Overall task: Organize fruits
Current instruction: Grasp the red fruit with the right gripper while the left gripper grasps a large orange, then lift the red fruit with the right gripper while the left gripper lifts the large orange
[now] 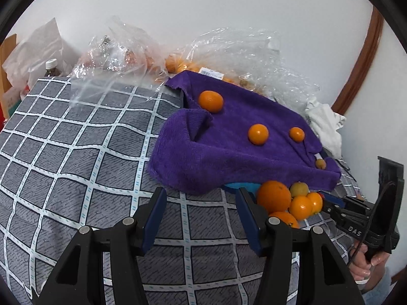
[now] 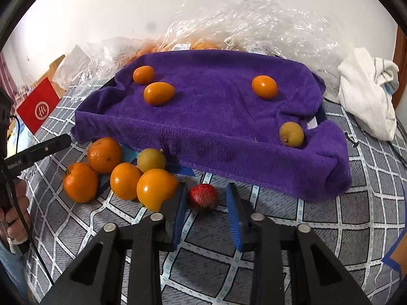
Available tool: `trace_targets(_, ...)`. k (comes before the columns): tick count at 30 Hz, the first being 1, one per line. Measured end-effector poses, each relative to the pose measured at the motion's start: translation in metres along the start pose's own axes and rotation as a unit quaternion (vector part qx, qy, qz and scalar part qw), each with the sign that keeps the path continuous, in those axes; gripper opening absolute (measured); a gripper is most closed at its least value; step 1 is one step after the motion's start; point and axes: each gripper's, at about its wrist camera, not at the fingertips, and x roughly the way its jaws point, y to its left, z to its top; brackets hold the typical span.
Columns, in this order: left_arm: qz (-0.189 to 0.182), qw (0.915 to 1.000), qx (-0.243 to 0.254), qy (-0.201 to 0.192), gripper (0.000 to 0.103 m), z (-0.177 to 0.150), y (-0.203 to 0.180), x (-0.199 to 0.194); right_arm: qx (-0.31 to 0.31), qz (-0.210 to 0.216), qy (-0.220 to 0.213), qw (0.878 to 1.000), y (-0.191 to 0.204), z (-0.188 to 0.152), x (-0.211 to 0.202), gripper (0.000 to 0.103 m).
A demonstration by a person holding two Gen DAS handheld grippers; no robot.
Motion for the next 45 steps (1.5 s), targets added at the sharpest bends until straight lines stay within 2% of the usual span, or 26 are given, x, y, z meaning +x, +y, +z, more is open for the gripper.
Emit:
trace_targets(4, -0.03, 0.9995, 0.006, -0.004, 0.054, -0.003, -0.003, -0.004, 0.015, 0.0, -0.015, 1.0, -0.008, -0.005, -0.009, 0.024)
trace_targets(10, -0.08, 0.9961, 0.034, 0.015, 0.054, -0.01, -0.023, -0.003, 0.029, -0.045, -0.03, 0.998, -0.028, -0.021, -0.026, 0.024)
trace_targets(15, -0.081, 0.9935, 0.069, 0.04, 0.058, -0.019, -0.048, 0.002, 0.053, -0.034, -0.035, 0.997, -0.043, -0.028, -0.033, 0.024)
trace_targets(16, -0.074, 0.9932, 0.078, 0.045, 0.06, -0.021, -0.053, 0.003, 0.057, -0.033, -0.035, 0.997, -0.044, -0.028, -0.033, 0.024)
trace_targets(22, -0.028, 0.9905, 0.12, 0.061, 0.06, -0.028, -0.075, 0.015, 0.049, -0.033, -0.027, 0.998, -0.039, -0.027, -0.029, 0.024)
trace_targets(23, -0.019, 0.9906, 0.12, 0.063, 0.06, -0.028, -0.076, 0.017, 0.048, -0.032, -0.028, 0.998, -0.039, -0.028, -0.03, 0.024)
trace_targets(25, -0.015, 0.9909, 0.116, 0.066, 0.042, -0.029, -0.077, 0.018, 0.051, -0.029, -0.028, 0.998, -0.04, -0.028, -0.03, 0.024)
trace_targets(26, -0.021, 0.9912, 0.114, 0.064, 0.041, -0.029, -0.078, 0.018, 0.053, -0.028, -0.027, 0.998, -0.041, -0.028, -0.029, 0.024)
trace_targets(30, -0.015, 0.9956, 0.084, 0.037, 0.04, -0.025, -0.067, 0.01, 0.05, -0.036, -0.023, 0.998, -0.04, -0.028, -0.027, 0.024)
trace_targets(33, 0.008, 0.9988, 0.049, 0.003, 0.04, -0.016, -0.048, -0.003, 0.051, -0.035, -0.02, 0.998, -0.04, -0.028, -0.026, 0.024)
trace_targets(35, 0.024, 0.9992, 0.032, 0.001, 0.04, -0.012, -0.036, -0.005, 0.051, -0.035, -0.018, 0.998, -0.041, -0.028, -0.025, 0.025)
trace_targets(39, 0.021, 0.9996, 0.016, 0.014, 0.041, -0.014, -0.023, 0.001, 0.037, -0.046, -0.015, 0.998, -0.036, -0.029, -0.024, 0.027)
trace_targets(41, 0.015, 0.9994, 0.01, 0.028, 0.041, -0.014, -0.022, 0.005, 0.036, -0.048, -0.015, 0.998, -0.036, -0.029, -0.025, 0.027)
trace_targets(45, -0.003, 0.9997, -0.005, 0.023, 0.041, -0.014, -0.017, 0.004, 0.044, -0.043, -0.018, 0.998, -0.04, -0.03, -0.026, 0.024)
